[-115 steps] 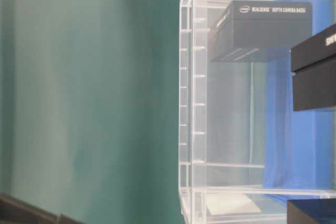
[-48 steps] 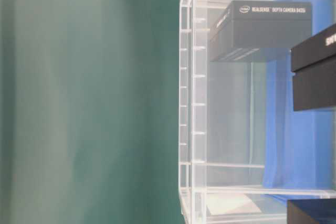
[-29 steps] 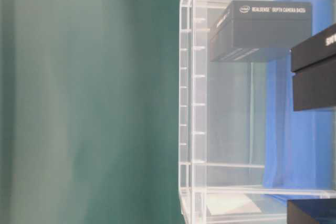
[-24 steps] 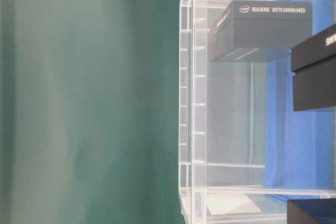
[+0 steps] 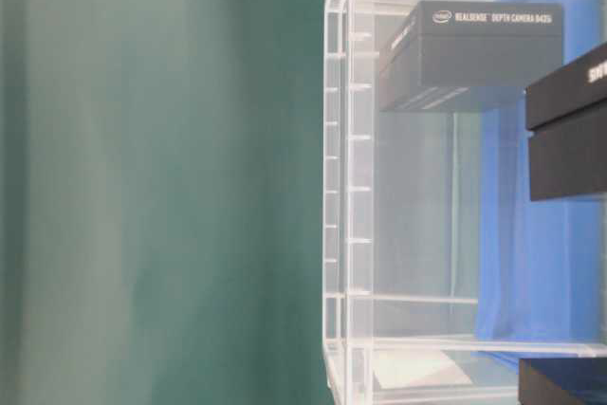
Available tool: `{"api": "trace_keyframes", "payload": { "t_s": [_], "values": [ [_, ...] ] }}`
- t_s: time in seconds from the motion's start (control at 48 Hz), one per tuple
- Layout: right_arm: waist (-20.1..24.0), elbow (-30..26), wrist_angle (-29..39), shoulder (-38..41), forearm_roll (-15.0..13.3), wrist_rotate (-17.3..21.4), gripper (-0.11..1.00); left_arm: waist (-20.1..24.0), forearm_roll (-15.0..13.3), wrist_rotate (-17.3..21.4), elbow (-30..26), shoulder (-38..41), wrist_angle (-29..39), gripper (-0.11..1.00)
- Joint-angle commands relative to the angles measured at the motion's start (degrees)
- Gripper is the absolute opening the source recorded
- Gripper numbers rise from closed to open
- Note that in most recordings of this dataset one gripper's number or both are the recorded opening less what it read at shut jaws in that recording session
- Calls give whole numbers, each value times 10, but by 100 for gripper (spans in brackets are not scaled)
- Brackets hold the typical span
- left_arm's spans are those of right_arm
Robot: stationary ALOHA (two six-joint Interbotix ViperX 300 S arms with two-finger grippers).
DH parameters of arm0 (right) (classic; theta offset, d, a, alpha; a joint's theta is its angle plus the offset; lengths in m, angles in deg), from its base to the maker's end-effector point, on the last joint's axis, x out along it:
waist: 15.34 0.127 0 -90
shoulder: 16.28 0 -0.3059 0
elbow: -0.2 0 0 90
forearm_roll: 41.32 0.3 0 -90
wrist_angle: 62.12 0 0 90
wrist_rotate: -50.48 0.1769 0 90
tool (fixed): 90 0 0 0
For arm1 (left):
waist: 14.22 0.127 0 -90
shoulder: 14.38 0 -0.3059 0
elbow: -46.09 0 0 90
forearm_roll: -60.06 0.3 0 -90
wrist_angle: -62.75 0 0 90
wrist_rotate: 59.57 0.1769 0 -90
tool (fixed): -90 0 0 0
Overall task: Take out the box from the case.
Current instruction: 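Move the open right gripper over the right black box pair in the case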
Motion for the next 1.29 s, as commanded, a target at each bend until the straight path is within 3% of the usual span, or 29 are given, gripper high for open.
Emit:
{"api": "trace_keyframes", "payload": {
  "t_s": [0.0,0.5,0.791,1.27],
  "values": [
    [1,-6,-2,-6,0,0,94,3,2,1,-7,-3,-2,96],
    [10,-7,21,-6,13,2,94,-1,0,-3,-8,-2,-6,96],
    [17,-15,13,4,13,29,94,-1,0,-4,-8,0,-8,96],
    [69,-102,4,116,12,62,93,-2,-1,0,-4,4,-18,96]
  ]
}}
